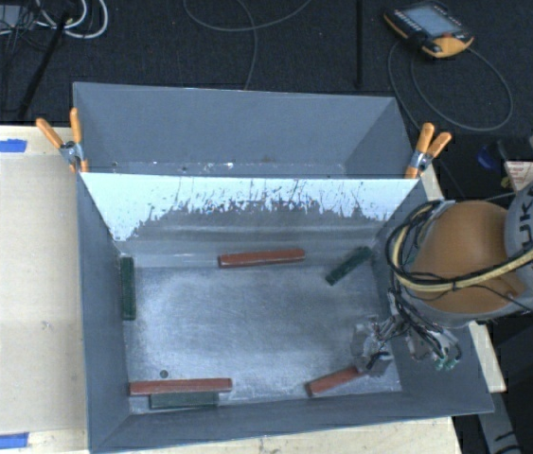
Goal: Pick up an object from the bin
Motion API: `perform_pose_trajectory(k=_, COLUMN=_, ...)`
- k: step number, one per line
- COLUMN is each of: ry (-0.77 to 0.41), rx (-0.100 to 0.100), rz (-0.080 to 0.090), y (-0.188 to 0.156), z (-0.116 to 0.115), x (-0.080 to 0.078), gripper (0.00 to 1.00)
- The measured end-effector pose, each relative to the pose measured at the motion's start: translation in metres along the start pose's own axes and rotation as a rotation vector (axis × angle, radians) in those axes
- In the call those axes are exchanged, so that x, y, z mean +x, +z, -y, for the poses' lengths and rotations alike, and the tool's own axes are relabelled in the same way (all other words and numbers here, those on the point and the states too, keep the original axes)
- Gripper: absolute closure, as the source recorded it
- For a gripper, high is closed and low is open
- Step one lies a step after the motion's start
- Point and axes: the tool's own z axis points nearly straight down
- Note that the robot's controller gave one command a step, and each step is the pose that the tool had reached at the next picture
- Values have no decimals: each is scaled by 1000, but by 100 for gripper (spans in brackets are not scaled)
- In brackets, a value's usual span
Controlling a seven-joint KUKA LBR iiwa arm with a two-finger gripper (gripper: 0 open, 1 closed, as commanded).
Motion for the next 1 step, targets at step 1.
perform_pose_trajectory(k=1, ry=-1, rx=0, rz=0, y=0, z=0, x=0, gripper=0)
